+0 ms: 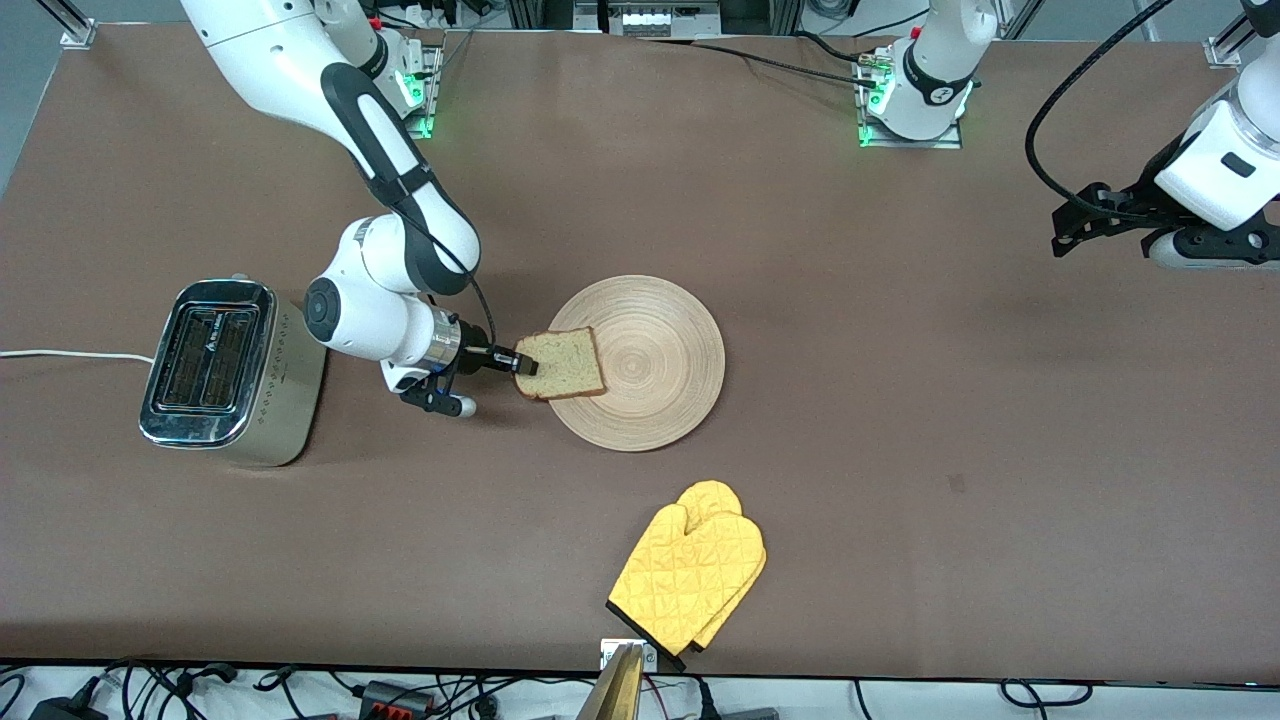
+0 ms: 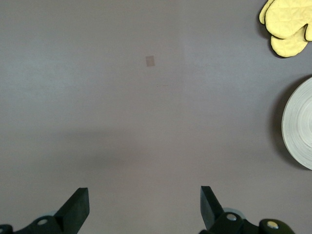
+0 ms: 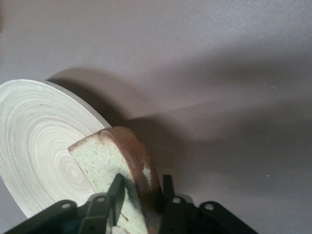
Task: Move plate and put bread in toaster
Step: 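Close the right gripper on the bread slice crust, then lift the bread slice and carry it above the toaster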
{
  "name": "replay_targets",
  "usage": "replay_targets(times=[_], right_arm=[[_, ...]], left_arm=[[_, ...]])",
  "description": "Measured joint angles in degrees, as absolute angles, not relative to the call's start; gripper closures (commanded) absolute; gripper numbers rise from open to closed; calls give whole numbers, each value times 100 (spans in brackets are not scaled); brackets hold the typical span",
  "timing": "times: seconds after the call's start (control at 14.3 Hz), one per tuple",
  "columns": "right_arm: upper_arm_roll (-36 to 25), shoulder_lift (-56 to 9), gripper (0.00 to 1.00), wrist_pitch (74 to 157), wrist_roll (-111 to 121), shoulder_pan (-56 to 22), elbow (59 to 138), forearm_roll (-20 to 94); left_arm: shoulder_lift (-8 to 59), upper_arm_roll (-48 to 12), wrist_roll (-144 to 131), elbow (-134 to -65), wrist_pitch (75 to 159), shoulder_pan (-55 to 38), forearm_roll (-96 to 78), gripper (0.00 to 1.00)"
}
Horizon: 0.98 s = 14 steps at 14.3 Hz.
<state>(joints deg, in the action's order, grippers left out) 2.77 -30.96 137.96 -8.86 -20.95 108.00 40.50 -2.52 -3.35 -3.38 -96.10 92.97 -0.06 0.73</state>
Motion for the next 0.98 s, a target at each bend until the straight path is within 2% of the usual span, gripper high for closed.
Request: replay_targets(times=[0.14, 0.35, 0.49, 0.7, 0.98], right_arm=[[279, -3086, 100, 13794, -886, -2097, 10800, 4053], [280, -3037, 100, 13787, -893, -2096, 10793, 4059], [213, -2882, 100, 13454, -922, -2030, 10692, 4060], [-136, -2598, 100, 12025, -920, -1712, 10084, 3879], [-824, -2409, 100, 9692, -897, -1537, 8792, 2575]], left_arm=[[-252, -336, -338, -9610, 9301, -5, 73, 0], [-252, -337, -338, -9608, 9303, -6, 73, 0], [-252, -338, -338, -9602, 9307, -6, 73, 0], [-255, -339, -338, -9527, 9307, -12, 73, 0], [-256, -350, -341, -9482, 9173, -26, 72, 0]])
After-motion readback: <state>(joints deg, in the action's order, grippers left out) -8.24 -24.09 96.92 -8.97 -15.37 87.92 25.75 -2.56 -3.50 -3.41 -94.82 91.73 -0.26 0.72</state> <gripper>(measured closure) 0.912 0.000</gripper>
